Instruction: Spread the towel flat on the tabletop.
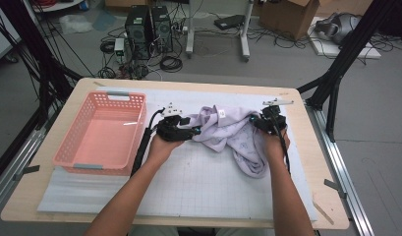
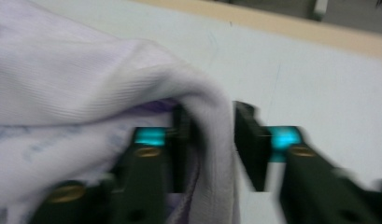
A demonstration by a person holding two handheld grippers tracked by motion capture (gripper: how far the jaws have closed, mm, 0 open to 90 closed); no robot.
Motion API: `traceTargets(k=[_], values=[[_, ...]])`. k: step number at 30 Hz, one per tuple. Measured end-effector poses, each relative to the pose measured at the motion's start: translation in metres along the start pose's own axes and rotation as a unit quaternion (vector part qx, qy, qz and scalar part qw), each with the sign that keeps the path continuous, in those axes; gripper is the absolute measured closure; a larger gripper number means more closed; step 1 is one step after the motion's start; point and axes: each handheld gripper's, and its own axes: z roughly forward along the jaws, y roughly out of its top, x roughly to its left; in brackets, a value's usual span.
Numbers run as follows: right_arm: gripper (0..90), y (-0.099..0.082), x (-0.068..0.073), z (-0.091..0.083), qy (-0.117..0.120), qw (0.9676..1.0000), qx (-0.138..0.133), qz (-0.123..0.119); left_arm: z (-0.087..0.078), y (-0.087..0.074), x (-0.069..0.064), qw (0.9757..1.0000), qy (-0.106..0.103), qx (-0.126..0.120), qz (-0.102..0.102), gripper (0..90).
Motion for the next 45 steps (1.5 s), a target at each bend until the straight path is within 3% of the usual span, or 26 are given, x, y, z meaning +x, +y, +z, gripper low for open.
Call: traceTargets(k=[2,6,9,12,15,17,18,19,21,22,25,27,32,34,37,40,45], values=[[48.7,-0.007,0.0,-0.006,0.018,0.9998,-0.009,-0.003,0.002,-0.006,0.001,1.0,-0.002,0.002,-0.002,38.6],[36.3,-0.02,0.006,-0.028,0.041,0.9977,-0.033,-0.043,0.0,-0.013,0.003,1.0,-0.003,-0.002,-0.002,38.5],[31.7,-0.028,0.019,-0.041,0.07,0.9931,-0.053,-0.077,-0.003,-0.015,0.005,1.0,-0.004,-0.005,0.001,38.3],[25.4,-0.036,0.034,-0.034,0.094,0.989,-0.031,-0.11,-0.007,-0.018,0.004,0.9998,0.0,-0.02,0.005,38.8],[21.6,-0.044,0.046,-0.01,0.095,0.9889,0.013,-0.113,-0.012,-0.019,0.003,0.9997,0.001,-0.023,0.007,38.8],[22.8,-0.049,0.049,0.006,0.088,0.9882,0.045,-0.118,-0.015,-0.02,0.002,0.9996,0.002,-0.026,0.008,38.8],[27.4,-0.051,0.049,0.012,0.095,0.989,0.05,-0.102,-0.017,-0.02,0.002,0.9996,0.003,-0.028,0.008,38.8],[36.3,-0.052,0.047,0.012,0.109,0.9899,0.047,-0.078,-0.02,-0.02,0.002,0.9995,0.002,-0.03,0.008,38.8],[54.5,-0.053,0.049,0.008,0.119,0.9885,0.042,-0.083,-0.023,-0.021,0.002,0.9994,0.002,-0.034,0.007,38.8],[61.3,-0.053,0.05,0.004,0.129,0.9868,0.045,-0.088,-0.025,-0.021,0.002,0.9994,0.001,-0.033,0.009,38.9],[65.8,-0.055,0.057,-0.005,0.162,0.98,0.058,-0.1,-0.028,-0.019,0.0,0.9994,0.0,-0.032,0.013,39.0],[66.1,-0.059,0.063,-0.012,0.19,0.9732,0.065,-0.112,-0.032,-0.018,-0.003,0.9992,0.001,-0.035,0.019,39.4],[65.4,-0.076,0.079,-0.039,0.271,0.9524,0.084,-0.112,-0.044,-0.014,-0.006,0.9984,0.001,-0.047,0.031,40.0],[64.6,-0.084,0.082,-0.05,0.284,0.9481,0.084,-0.115,-0.047,-0.014,-0.006,0.9985,0.001,-0.045,0.032,40.2],[54.7,-0.09,0.082,-0.058,0.281,0.9506,0.069,-0.113,-0.049,-0.018,-0.006,0.9986,0.001,-0.043,0.03,40.3],[39.7,-0.084,0.08,-0.068,0.266,0.958,0.034,-0.1,-0.049,-0.023,-0.005,0.9988,-0.001,-0.041,0.026,40.4],[37.1,-0.058,0.084,-0.078,0.243,0.9612,-0.026,-0.128,-0.048,-0.027,-0.004,0.999,0.0,-0.037,0.022,40.4]])
